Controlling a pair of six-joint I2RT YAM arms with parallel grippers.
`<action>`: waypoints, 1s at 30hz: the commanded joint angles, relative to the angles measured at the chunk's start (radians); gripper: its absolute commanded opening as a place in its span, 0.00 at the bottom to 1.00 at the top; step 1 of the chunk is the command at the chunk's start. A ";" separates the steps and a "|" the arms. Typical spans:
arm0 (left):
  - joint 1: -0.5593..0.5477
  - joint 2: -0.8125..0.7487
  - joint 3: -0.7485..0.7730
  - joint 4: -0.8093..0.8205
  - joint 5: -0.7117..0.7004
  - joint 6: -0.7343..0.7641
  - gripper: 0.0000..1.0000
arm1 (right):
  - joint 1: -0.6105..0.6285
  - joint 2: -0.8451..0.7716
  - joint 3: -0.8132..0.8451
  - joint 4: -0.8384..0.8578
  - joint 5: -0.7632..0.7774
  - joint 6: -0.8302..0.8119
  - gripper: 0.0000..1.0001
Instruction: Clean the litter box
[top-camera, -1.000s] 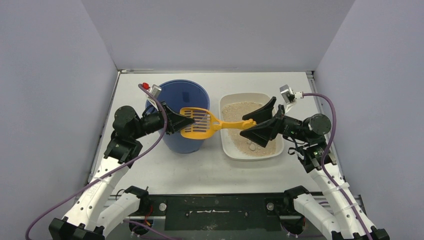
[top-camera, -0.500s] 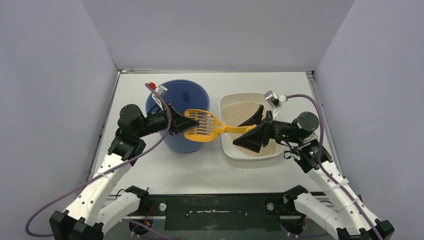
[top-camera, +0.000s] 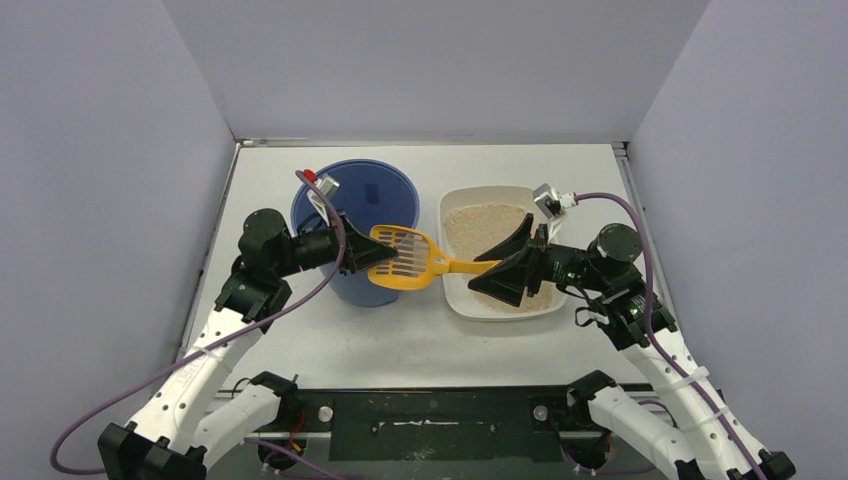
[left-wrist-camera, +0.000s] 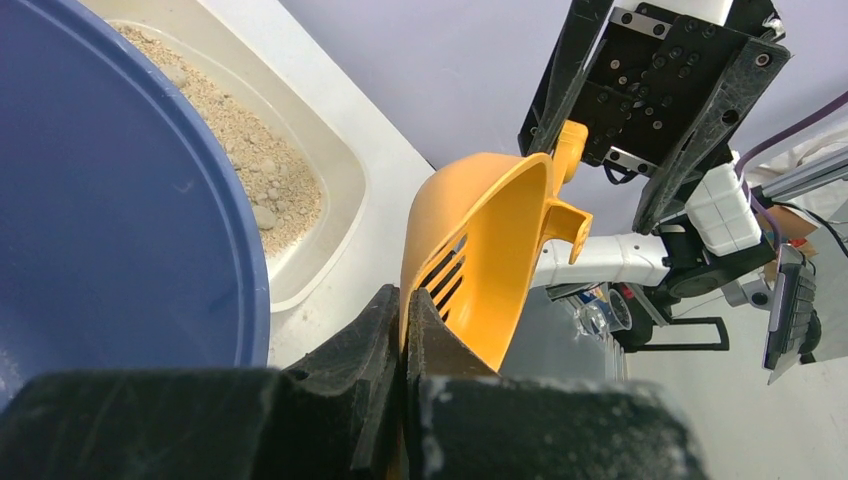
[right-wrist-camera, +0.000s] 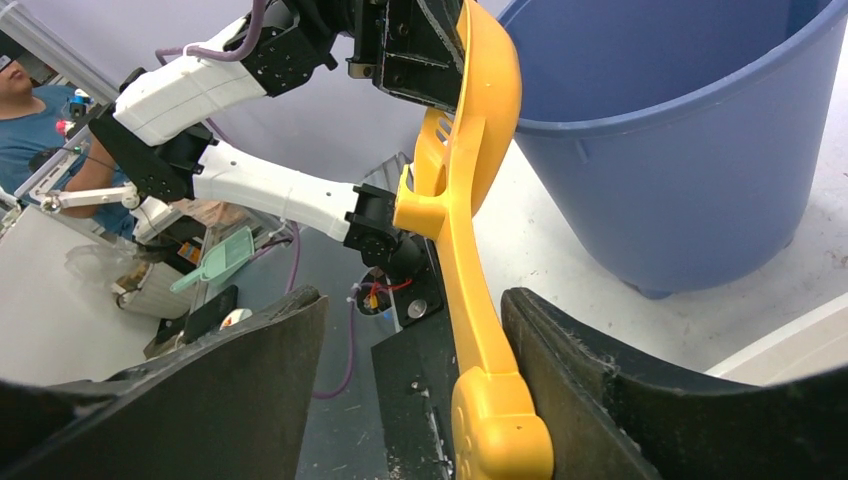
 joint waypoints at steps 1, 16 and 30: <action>-0.003 -0.029 0.033 0.005 0.011 0.023 0.00 | 0.008 -0.026 0.035 -0.007 0.017 -0.023 0.63; -0.004 -0.041 -0.016 0.142 0.032 -0.099 0.00 | 0.008 -0.069 0.001 0.004 0.033 0.008 0.57; -0.005 -0.046 -0.039 0.161 0.035 -0.118 0.00 | 0.007 -0.078 -0.006 0.077 0.052 0.064 0.41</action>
